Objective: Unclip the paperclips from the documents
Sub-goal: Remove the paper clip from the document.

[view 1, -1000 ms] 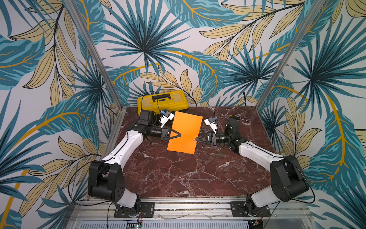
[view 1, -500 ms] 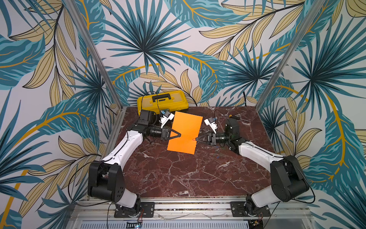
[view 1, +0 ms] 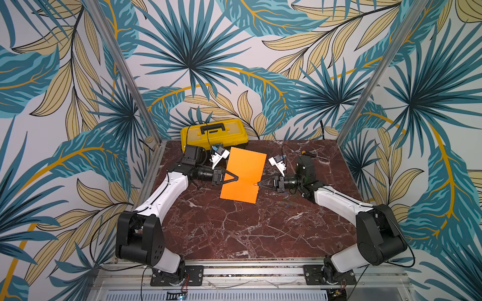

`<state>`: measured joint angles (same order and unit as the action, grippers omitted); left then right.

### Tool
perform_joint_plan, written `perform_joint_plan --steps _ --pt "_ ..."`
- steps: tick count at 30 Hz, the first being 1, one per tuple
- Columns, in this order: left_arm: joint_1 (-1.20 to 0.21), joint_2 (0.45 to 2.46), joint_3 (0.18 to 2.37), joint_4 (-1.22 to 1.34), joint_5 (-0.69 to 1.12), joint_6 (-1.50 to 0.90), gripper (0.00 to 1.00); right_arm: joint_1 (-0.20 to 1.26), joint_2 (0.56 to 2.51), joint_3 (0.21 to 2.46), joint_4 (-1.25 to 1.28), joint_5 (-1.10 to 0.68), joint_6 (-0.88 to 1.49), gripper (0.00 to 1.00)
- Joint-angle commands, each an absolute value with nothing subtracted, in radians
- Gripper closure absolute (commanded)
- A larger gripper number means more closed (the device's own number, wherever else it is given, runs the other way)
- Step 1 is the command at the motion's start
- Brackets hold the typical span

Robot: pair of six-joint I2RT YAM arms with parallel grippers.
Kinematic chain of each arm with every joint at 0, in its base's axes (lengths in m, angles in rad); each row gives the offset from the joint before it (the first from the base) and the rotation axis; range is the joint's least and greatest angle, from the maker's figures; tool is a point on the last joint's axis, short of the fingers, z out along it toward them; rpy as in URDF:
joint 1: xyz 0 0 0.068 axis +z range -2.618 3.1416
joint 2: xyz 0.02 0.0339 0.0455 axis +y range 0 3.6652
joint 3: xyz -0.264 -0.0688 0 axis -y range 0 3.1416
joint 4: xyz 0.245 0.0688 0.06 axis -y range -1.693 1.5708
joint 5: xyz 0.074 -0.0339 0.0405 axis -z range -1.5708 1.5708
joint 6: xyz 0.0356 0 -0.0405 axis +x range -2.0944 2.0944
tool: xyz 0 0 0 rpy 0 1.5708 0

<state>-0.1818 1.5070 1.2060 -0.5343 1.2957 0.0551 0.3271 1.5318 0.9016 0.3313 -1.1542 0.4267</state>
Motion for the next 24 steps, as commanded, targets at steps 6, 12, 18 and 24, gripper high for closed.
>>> perform_joint_plan --steps 6,12,18,24 --pt "-0.160 1.467 1.200 -0.517 1.307 0.069 1.00 0.303 1.506 0.883 0.261 -1.149 0.397 0.96" --pt "-0.160 1.464 1.200 -0.517 1.305 0.069 1.00 0.301 1.505 0.882 0.258 -1.147 0.393 0.96" --pt "-0.157 1.464 1.199 -0.517 1.304 0.069 1.00 0.296 1.503 0.881 0.250 -1.149 0.389 0.95" --pt "-0.157 1.463 1.200 -0.516 1.304 0.069 1.00 0.295 1.500 0.879 0.237 -1.149 0.380 0.95"
